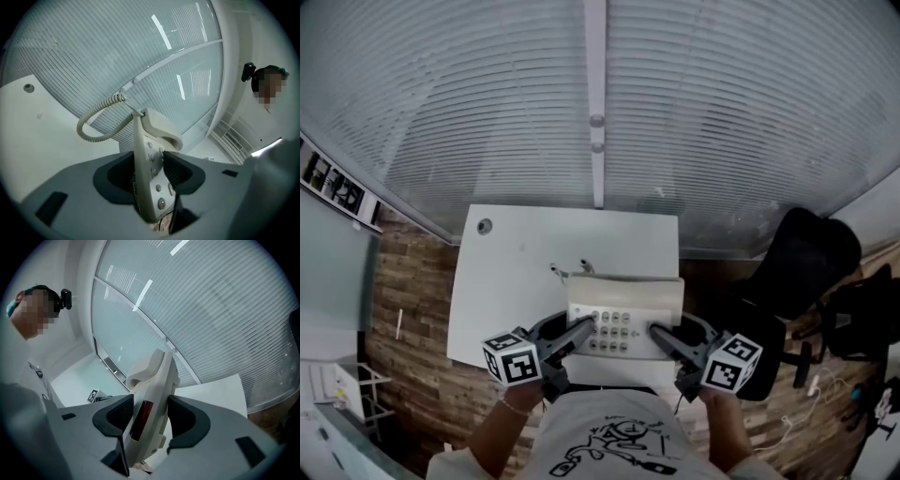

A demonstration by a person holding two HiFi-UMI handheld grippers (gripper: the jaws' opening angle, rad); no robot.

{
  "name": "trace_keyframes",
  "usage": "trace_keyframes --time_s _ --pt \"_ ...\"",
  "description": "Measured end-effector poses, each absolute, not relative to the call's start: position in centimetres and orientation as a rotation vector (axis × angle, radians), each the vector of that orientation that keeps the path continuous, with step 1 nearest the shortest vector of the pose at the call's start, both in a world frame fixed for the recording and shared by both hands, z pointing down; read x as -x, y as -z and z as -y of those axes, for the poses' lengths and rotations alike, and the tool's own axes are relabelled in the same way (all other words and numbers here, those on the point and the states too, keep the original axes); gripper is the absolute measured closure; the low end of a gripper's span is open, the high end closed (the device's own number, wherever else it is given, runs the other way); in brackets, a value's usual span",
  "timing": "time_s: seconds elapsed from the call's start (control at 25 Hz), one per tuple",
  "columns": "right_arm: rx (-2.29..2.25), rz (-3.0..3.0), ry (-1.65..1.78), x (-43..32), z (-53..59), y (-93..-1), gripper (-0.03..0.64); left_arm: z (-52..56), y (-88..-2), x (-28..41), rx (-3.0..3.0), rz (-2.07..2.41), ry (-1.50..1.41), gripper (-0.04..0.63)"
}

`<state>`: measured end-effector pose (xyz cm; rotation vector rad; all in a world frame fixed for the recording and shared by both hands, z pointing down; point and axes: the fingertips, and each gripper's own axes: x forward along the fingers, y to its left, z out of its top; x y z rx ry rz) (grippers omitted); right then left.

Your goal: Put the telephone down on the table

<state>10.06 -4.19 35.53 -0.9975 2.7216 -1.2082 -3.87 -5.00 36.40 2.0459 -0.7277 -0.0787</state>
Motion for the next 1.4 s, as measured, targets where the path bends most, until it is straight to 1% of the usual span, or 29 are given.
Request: trace_keyframes --time_s 0.4,1.4 --pt "1.018 -2.713 1.261 -9.9 5.0 -37.1 0.373 5.9 -38.0 4.0 -2.024 0.715 0.06 0.414" --pt "1.071 -2.7 1.384 -10.3 4.6 -44.0 0.373 5.7 -45.3 3.5 -1.946 0.679 0.021 0.411"
